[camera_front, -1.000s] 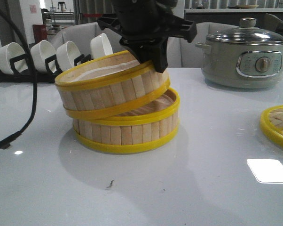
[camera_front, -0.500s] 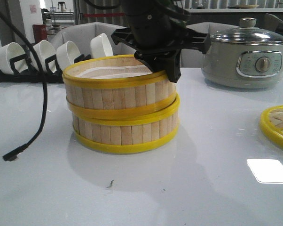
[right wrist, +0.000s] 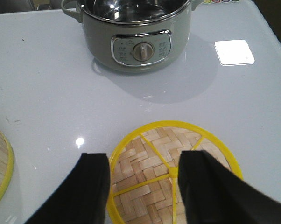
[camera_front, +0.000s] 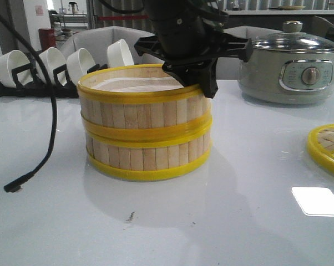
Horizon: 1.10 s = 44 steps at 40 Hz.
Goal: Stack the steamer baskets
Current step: 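Lower the basket onto the centre basket and open the left gripper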
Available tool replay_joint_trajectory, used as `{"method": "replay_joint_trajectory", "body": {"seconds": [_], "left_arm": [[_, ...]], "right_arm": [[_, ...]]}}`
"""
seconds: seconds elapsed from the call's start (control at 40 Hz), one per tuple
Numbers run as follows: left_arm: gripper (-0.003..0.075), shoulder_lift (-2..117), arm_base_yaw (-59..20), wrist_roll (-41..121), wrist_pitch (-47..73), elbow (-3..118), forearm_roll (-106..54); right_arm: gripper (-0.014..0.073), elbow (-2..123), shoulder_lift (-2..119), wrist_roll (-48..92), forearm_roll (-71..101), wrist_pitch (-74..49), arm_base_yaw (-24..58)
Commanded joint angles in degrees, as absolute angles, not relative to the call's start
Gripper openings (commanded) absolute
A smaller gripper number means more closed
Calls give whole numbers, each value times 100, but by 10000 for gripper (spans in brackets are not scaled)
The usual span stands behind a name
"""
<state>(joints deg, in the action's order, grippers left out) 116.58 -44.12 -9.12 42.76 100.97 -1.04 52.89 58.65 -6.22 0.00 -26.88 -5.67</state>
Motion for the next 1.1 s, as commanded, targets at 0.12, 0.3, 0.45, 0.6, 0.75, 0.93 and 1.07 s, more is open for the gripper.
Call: {"method": "replay_joint_trajectory", "body": {"seconds": [0.12, 0.3, 0.45, 0.6, 0.75, 0.93, 1.07], "left_arm": [[87, 11339, -4465, -838, 3840, 10307, -281], [87, 11339, -4465, -838, 3852, 10307, -281], [88, 11339, -4465, -838, 3871, 10307, -281], [96, 11339, -4465, -838, 3908, 10307, -267], [218, 11339, -4455, -838, 3908, 10307, -199], [347, 11339, -4455, -838, 3920, 10307, -89], [351, 11327, -4455, -838, 3930, 10307, -70]], "right_arm": [[443, 5497, 5802, -585, -75, -2277, -567], [443, 5497, 5802, -585, -75, -2277, -567], [443, 5497, 5802, -585, -75, -2282, -567], [443, 5497, 5802, -585, -75, -2282, -567], [443, 5497, 5802, -585, -75, -2282, -567], [443, 5497, 5802, -585, -75, -2276, -567], [443, 5497, 5802, -585, -75, -2276, -567]]}}
